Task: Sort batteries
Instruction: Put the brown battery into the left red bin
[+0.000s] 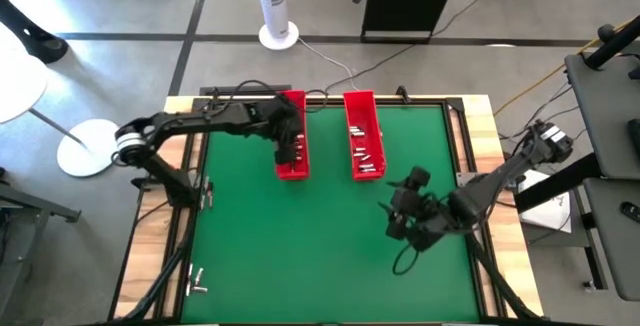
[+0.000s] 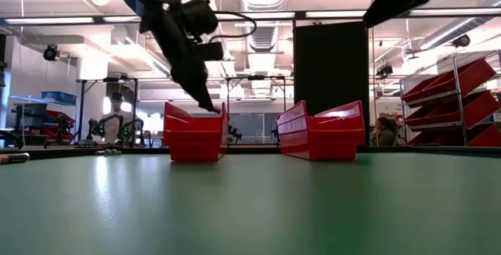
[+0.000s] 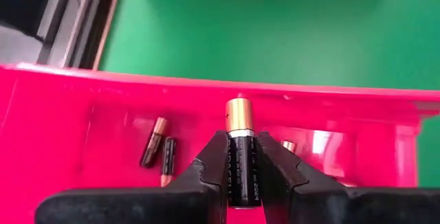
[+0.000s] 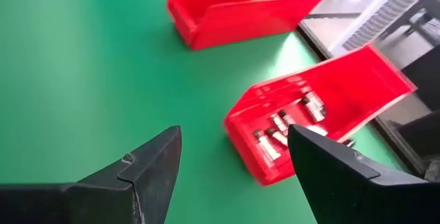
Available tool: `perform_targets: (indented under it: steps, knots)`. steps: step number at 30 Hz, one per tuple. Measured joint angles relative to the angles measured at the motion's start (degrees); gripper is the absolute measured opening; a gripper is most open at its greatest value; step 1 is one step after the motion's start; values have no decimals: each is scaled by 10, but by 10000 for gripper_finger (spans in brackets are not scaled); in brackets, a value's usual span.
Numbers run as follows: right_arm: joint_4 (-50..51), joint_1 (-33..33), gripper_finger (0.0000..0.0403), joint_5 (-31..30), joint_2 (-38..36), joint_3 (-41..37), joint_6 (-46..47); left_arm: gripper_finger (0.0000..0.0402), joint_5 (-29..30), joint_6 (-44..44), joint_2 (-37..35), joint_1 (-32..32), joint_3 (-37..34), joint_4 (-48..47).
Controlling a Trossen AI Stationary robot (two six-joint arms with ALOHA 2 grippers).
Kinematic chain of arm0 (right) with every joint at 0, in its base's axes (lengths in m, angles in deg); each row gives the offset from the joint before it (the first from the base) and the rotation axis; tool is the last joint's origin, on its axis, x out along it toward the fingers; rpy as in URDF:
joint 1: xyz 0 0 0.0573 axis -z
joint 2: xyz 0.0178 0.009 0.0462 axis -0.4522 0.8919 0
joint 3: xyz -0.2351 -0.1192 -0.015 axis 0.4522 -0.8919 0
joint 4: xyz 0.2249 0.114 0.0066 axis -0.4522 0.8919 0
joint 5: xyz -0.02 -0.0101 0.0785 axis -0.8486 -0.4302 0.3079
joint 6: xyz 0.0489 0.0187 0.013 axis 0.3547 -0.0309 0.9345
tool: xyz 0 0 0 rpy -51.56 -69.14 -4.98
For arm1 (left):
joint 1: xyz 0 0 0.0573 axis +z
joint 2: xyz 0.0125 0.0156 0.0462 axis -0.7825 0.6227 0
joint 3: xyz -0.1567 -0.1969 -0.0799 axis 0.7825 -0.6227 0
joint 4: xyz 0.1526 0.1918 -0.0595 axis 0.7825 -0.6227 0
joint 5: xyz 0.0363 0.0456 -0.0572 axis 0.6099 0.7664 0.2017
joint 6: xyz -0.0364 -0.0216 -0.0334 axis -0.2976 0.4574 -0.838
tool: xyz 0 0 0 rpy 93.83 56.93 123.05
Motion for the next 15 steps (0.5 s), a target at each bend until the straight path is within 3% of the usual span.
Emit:
perform_targets:
  steps: [6, 15]
  knots:
    - [-1, 40, 251, 1, -30, 0, -44, 30, -9, 51, 52, 14, 24, -17]
    - [0, 78, 253, 5, -24, -1, -59, 30, -43, 86, 140, 69, 130, -113]
